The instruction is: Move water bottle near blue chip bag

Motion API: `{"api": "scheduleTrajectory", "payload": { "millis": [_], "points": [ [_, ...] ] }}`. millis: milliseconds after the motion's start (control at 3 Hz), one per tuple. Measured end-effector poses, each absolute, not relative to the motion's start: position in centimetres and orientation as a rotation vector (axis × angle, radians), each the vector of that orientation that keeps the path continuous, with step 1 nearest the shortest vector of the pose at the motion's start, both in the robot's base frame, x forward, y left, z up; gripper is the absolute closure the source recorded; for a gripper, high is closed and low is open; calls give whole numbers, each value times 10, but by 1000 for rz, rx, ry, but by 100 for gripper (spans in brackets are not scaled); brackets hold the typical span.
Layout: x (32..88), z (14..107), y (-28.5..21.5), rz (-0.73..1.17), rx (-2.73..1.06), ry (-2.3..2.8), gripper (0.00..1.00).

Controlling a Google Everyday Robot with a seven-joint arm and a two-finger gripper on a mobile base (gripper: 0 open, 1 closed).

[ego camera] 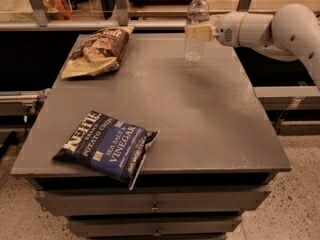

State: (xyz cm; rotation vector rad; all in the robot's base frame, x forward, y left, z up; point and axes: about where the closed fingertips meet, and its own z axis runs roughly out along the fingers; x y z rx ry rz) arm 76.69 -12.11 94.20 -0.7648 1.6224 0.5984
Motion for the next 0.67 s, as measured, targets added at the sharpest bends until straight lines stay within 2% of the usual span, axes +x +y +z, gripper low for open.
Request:
{"api": "scheduleTrajectory", "payload": {
  "millis": [333, 667],
  "points": [
    [723, 954, -107, 706, -820, 1583, 100],
    [679, 953, -84, 805, -888, 1572, 100]
  ]
}}
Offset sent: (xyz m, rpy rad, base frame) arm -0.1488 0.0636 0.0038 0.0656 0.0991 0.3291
